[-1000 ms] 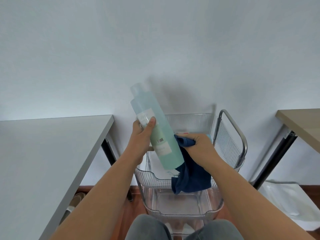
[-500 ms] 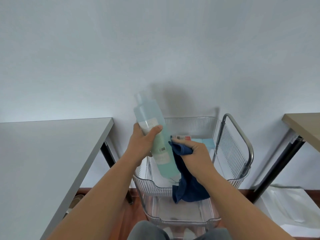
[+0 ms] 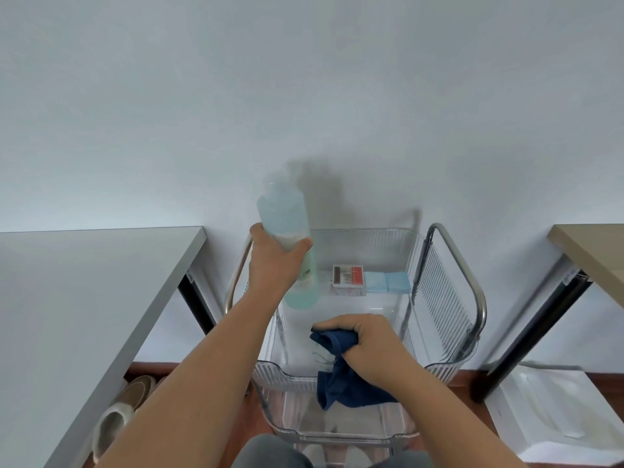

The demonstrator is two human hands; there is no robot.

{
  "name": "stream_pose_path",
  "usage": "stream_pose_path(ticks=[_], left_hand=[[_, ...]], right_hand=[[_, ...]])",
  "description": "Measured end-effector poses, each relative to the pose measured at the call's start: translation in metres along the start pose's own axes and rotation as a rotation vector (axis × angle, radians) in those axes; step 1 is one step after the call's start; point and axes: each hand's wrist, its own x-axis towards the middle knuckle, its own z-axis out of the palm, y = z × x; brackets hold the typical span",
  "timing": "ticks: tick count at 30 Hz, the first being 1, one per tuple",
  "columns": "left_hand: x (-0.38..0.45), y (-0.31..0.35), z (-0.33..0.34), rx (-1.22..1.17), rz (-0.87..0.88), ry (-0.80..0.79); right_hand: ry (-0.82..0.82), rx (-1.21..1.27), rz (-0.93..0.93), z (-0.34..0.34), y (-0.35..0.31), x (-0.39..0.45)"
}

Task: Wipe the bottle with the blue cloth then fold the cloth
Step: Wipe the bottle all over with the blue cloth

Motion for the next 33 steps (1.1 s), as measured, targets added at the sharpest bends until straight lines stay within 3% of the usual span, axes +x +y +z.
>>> stream_pose_path(ticks=[7,22,28,33], left_hand=[[0.009,-0.017,0.009,0.119,0.034,0.013],[-0.004,-0.03,0.0,0.146,-0.01,-0.062],[-0.012,-0.027,-0.003,0.108,0.01,-0.119],[-0.021,-0.03,-0.009,0.12,-0.006,-0.1]], right_hand=[[-0.002,0.051,0.025,-0.003,0.008,0.001],[0.132,0.115,0.064,-0.01,0.016,0.004],[0.11,0.115,0.08,-0.01,0.012,-0.002],[0.264,0.091,0.055,-0.022,0.007,-0.004]])
